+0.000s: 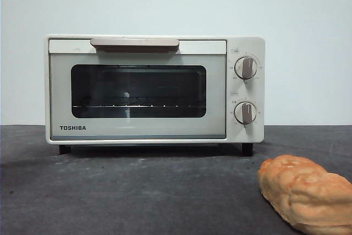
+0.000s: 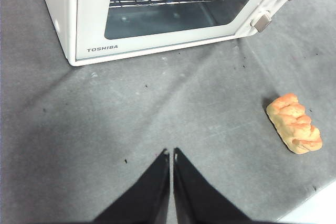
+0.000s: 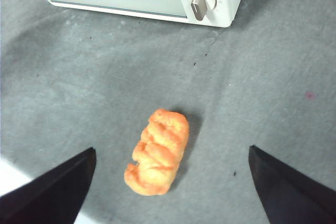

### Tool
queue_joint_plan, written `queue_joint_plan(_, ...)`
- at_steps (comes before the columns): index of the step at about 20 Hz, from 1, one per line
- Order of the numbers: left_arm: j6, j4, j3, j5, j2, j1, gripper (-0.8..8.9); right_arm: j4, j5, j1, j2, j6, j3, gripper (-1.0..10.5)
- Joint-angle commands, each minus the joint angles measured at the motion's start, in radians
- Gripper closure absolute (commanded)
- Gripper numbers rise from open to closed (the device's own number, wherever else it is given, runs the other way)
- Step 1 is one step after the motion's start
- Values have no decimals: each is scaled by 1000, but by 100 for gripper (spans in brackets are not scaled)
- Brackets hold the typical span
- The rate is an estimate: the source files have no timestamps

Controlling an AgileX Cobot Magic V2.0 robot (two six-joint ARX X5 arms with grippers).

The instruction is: The left arm flap open the oven, the right arm pick bread and place it into oven, the left arm flap close the oven

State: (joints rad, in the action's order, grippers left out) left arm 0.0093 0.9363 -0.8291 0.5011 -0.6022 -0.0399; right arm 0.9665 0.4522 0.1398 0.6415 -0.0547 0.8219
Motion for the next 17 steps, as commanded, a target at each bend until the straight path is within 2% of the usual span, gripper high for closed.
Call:
queue_joint_plan(1, 9, -9, -21, 5, -5, -1, 795, 7, 3, 31, 5, -51, 15, 481)
queue_joint_plan(5, 8, -10, -21, 5, -5, -1, 795, -15, -12, 113, 5, -128, -36, 481)
queue_joint_plan(9, 9, -10, -21, 5, -4, -1, 795, -160, -43, 241, 6, -250, -167, 481)
queue_joint_plan(14, 9, -10, -21, 5, -4, -1, 795, -333, -222, 460, 76, -370, -294, 481)
queue_joint_plan(17, 9, -10, -21, 5, -5, -1, 795, -406, -387, 577, 182, -407, -301, 481)
